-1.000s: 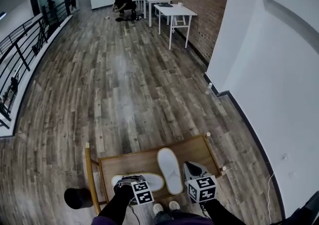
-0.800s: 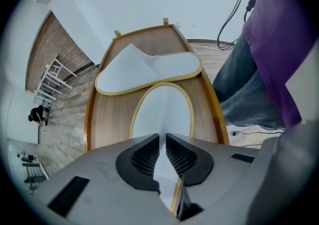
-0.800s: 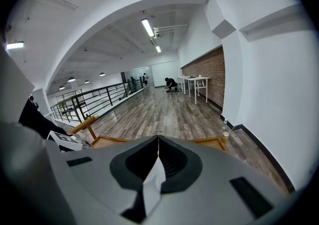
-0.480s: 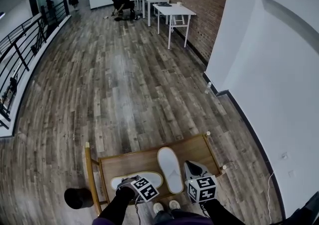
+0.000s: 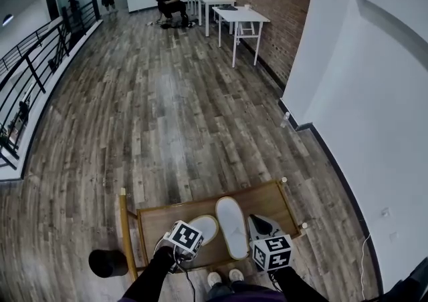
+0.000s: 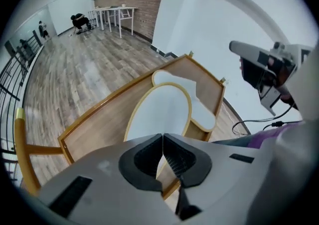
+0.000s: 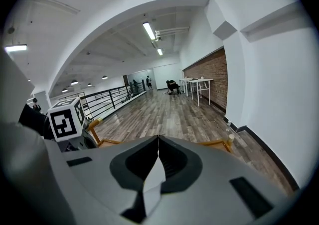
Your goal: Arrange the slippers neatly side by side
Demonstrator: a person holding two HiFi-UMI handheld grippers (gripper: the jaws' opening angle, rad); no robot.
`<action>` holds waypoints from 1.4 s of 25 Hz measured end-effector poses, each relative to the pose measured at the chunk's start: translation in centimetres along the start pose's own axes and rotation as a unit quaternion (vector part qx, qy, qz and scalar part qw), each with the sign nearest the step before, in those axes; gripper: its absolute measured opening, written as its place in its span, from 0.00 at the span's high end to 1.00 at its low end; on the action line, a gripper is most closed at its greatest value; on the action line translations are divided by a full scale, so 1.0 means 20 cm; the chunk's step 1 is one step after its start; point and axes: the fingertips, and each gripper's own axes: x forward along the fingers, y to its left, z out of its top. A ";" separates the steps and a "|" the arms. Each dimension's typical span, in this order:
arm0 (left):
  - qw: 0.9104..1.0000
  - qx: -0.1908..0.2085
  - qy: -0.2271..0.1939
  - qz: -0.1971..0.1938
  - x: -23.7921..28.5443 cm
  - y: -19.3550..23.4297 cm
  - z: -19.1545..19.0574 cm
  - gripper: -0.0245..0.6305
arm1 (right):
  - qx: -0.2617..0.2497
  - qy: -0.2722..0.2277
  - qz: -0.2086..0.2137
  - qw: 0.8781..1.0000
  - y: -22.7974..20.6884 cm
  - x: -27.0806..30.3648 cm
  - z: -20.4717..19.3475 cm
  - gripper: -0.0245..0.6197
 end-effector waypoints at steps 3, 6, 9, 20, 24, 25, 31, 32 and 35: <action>0.997 -0.059 -0.038 -0.033 -0.10 -0.03 0.03 0.95 | 0.001 -0.002 0.000 1.000 0.01 0.00 0.00 0.96; 0.982 -0.147 -0.072 -0.091 -0.15 -0.08 0.07 0.95 | 0.005 -0.004 -0.003 1.000 0.00 -0.01 0.00 0.96; 0.962 -0.233 -0.093 -0.111 -0.12 -0.07 0.10 0.95 | 0.007 -0.005 -0.002 1.000 -0.01 -0.01 0.00 0.96; 0.835 -0.491 -0.168 -0.180 0.10 0.03 0.26 0.95 | 0.010 -0.004 -0.020 1.000 -0.08 -0.06 -0.01 0.96; 0.781 -0.563 -0.192 -0.190 0.13 0.10 0.28 0.95 | 0.010 -0.004 -0.026 1.000 -0.12 -0.06 0.00 0.96; 0.777 -0.570 -0.191 -0.187 0.15 0.11 0.27 0.95 | 0.010 -0.004 -0.027 1.000 -0.12 -0.06 0.00 0.96; 0.834 -0.511 -0.158 -0.136 0.20 0.13 0.26 0.95 | 0.009 0.000 -0.027 1.000 -0.14 -0.05 -0.02 0.96; 0.841 -0.501 -0.153 -0.133 0.20 0.13 0.27 0.95 | 0.009 0.002 -0.026 1.000 -0.14 -0.05 -0.02 0.96; 0.857 -0.481 -0.138 -0.124 0.23 0.13 0.27 0.95 | 0.007 0.004 -0.023 1.000 -0.13 -0.04 -0.02 0.96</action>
